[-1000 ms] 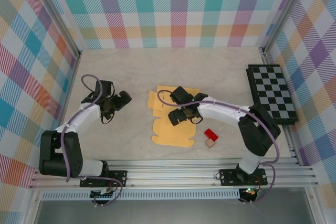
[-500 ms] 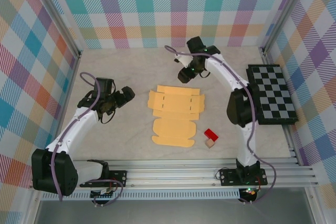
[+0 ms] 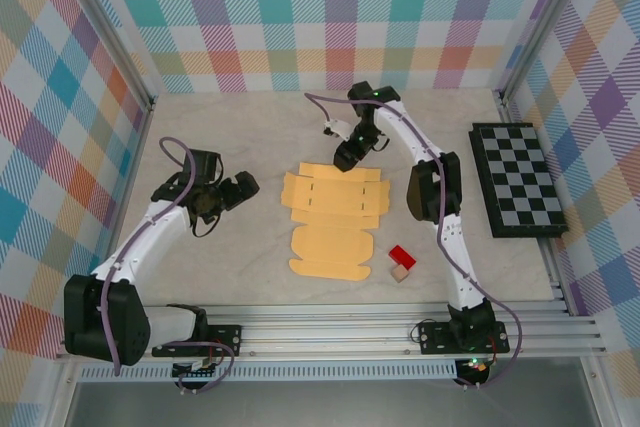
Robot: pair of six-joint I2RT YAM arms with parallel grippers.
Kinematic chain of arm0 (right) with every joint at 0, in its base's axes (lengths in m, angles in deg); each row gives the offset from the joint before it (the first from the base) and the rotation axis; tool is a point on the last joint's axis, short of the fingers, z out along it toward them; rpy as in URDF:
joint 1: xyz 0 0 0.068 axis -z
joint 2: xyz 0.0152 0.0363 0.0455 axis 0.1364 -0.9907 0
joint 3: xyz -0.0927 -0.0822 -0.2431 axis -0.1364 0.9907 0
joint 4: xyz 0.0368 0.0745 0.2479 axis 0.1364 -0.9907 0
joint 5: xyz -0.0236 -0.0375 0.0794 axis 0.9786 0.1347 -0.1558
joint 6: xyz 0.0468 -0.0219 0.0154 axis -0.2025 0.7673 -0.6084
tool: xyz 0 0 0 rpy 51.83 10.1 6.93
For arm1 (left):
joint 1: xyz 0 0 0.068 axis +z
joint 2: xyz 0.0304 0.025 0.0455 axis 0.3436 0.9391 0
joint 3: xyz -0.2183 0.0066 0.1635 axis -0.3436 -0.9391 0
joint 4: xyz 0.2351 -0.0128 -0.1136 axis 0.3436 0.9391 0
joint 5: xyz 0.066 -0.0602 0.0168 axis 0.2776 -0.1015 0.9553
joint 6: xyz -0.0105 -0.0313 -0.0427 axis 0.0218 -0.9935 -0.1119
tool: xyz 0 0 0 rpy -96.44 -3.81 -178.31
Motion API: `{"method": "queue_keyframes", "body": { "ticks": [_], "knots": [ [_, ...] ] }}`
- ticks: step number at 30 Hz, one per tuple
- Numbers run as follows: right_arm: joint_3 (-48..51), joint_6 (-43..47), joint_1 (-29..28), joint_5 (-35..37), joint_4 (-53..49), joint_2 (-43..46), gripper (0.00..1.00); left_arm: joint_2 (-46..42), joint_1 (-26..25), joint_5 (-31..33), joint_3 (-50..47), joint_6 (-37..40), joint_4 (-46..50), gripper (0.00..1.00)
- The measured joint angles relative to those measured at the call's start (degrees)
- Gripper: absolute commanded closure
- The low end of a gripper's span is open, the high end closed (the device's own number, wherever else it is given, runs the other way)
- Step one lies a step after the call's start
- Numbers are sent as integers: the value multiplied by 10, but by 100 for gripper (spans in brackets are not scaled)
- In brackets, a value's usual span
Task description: Fold the paper box
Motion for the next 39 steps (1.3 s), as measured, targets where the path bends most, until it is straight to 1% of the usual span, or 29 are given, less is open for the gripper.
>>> {"method": "queue_keyframes", "body": {
  "ticks": [8,19,32,34,39],
  "knots": [
    [-3,26,11,-22,-19,-17,50,12,0,0,7,0,0,0],
    [-3,39,24,-21,-22,-24,49,20,-14,0,10,0,0,0],
    [6,56,24,-21,-19,-31,50,32,-25,2,17,0,5,0],
    [7,56,24,-22,-18,-36,52,33,-27,2,17,0,5,0],
    [13,65,24,-21,-18,-43,63,35,-30,2,17,0,5,0]
  ]
}}
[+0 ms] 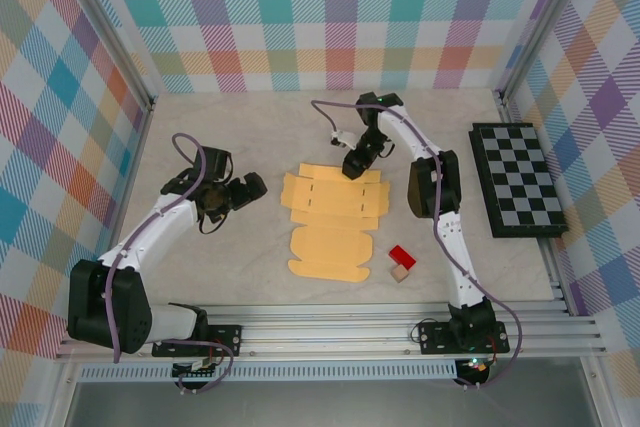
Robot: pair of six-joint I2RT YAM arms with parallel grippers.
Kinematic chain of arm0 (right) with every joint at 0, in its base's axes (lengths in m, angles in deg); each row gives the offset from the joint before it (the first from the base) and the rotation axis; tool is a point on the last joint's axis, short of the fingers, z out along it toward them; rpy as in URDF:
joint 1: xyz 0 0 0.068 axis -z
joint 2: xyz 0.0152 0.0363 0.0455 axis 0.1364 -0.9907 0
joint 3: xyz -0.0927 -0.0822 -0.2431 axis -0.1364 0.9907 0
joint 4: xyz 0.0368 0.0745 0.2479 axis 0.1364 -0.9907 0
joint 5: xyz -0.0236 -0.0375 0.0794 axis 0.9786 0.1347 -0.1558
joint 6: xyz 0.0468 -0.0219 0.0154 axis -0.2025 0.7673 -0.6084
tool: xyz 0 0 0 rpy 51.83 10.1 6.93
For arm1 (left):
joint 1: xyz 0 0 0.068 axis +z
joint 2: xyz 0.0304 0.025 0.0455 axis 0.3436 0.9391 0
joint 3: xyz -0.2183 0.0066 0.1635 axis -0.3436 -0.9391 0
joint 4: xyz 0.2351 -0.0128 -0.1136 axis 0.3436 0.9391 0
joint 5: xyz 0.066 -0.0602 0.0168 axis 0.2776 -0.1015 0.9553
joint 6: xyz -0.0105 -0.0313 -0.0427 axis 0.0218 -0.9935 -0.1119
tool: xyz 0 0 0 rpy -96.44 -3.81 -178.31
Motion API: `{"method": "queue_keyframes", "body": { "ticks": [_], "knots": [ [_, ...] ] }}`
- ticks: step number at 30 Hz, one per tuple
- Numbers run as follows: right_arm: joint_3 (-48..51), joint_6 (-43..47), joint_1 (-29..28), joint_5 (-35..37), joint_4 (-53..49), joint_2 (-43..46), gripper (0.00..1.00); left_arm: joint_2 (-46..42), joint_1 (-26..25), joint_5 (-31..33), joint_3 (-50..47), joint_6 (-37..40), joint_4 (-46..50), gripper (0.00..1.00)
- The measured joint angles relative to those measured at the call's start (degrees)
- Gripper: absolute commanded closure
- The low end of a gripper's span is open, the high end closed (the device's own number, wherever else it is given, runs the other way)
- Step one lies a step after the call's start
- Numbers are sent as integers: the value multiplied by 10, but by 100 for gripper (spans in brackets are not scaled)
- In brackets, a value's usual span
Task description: Fold the paper box
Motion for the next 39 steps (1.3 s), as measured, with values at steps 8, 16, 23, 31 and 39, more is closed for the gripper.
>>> {"method": "queue_keyframes", "body": {
  "ticks": [8,16,23,31,39],
  "knots": [
    [9,10,0,-3,0,0,83,5,0,4,3,0,8,0],
    [45,19,0,-15,-2,44,100,5,-7,4,8,0,10,0],
    [151,15,0,-7,22,170,100,4,-17,4,54,25,3,9],
    [289,-63,-5,18,55,359,100,-13,-81,8,47,84,-180,22],
    [403,-145,-24,44,78,450,100,93,-95,-37,197,55,-213,21]
  ]
}}
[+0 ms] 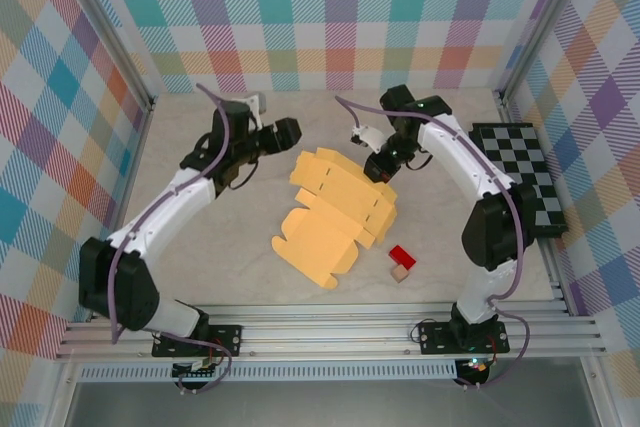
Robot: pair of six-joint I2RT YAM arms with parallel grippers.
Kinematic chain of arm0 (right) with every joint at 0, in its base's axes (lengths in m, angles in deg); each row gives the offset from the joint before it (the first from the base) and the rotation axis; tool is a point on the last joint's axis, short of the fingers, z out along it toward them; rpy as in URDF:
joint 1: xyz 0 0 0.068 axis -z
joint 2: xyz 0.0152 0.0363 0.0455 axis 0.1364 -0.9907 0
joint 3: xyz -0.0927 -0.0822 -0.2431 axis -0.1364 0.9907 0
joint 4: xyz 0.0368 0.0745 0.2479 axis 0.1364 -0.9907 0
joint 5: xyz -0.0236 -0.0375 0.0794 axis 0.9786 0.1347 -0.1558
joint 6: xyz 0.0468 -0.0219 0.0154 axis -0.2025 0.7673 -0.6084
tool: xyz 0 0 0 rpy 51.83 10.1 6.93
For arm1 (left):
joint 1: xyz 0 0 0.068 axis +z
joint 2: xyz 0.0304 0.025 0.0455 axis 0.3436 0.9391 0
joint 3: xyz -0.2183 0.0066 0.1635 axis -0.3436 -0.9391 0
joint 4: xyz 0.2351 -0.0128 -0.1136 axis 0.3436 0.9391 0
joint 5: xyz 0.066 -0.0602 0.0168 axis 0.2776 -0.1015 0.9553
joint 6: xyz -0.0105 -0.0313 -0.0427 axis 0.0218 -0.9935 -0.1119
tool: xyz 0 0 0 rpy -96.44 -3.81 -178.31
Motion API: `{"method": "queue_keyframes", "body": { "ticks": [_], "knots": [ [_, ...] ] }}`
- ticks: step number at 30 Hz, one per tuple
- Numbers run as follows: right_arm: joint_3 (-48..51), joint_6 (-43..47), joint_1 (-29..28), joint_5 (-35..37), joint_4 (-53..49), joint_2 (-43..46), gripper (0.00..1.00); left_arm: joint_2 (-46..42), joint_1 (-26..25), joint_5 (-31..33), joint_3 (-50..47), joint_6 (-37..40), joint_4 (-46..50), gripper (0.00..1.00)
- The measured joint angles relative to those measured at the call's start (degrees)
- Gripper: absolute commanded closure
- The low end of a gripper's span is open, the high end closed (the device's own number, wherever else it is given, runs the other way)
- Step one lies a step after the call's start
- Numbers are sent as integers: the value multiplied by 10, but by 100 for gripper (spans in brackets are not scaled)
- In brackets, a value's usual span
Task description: Fold the paper box
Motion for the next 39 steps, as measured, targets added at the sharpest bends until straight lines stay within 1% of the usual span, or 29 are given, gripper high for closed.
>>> {"method": "queue_keyframes", "body": {
  "ticks": [2,5,10,15,22,27,34,39],
  "knots": [
    [15,-12,-7,8,8,11,100,44,-2,-20,66,-31,27,23],
    [26,-24,-16,18,17,22,100,87,-16,-40,127,-74,73,25],
    [40,-37,-22,28,36,34,100,138,-58,-49,192,-117,158,26],
    [66,-42,-23,33,56,53,100,166,-80,-49,205,-144,201,32],
    [100,-48,-23,29,83,88,100,184,-85,-27,210,-150,228,35],
    [126,-48,-23,25,101,109,100,193,-89,-28,221,-150,235,35],
    [143,-48,-22,26,120,116,100,198,-100,-31,236,-149,238,36],
    [144,-50,-22,34,128,116,100,198,-121,-37,234,-150,238,36]
  ]
}}
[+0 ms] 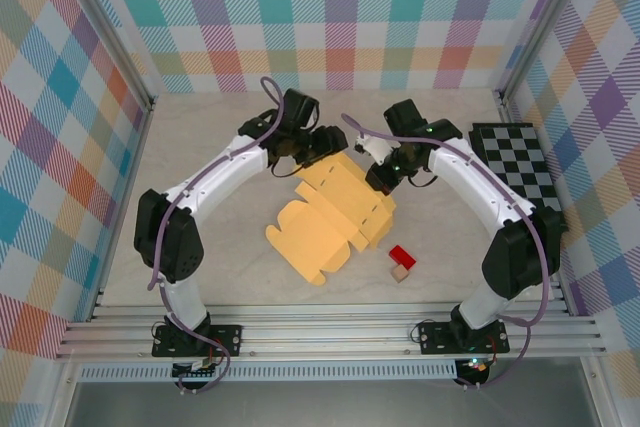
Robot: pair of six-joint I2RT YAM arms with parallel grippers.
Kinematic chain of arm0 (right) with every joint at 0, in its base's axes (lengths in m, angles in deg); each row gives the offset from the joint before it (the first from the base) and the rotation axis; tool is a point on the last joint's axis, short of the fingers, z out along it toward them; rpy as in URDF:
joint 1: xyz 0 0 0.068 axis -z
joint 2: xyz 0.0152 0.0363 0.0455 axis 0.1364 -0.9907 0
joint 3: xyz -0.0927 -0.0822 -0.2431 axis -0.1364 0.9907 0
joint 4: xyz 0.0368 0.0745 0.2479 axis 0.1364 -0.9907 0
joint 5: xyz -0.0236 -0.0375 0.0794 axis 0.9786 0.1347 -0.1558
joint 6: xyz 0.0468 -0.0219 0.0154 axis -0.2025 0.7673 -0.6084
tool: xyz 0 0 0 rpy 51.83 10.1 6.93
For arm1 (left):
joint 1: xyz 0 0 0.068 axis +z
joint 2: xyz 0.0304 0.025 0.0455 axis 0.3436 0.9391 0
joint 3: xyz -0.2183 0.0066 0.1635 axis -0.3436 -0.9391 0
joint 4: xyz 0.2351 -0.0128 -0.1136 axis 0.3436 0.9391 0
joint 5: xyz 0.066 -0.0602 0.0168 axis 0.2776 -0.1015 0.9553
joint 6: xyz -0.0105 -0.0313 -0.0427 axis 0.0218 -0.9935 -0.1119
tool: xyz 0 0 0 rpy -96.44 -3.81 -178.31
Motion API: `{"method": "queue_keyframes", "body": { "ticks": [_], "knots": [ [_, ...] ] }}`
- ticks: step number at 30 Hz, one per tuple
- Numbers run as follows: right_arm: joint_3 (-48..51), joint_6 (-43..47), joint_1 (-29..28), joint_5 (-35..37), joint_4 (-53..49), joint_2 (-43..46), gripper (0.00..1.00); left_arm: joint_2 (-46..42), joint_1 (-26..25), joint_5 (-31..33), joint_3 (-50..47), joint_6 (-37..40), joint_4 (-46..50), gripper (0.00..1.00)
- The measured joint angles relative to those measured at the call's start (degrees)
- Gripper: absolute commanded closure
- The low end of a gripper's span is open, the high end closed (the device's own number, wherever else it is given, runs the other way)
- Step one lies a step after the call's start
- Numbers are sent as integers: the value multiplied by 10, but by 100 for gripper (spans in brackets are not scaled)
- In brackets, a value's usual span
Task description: Fold the paper box
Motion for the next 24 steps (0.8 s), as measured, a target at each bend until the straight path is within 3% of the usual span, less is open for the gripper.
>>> {"method": "queue_keyframes", "body": {
  "ticks": [6,15,24],
  "knots": [
    [7,-5,0,-2,17,1,100,-13,-34,-10,-52,-16,-21,38],
    [65,-12,0,-22,73,40,100,-14,-35,-10,-56,-28,-32,42],
    [120,8,-5,0,122,88,100,-23,-35,4,-57,-28,-26,30]
  ]
}}
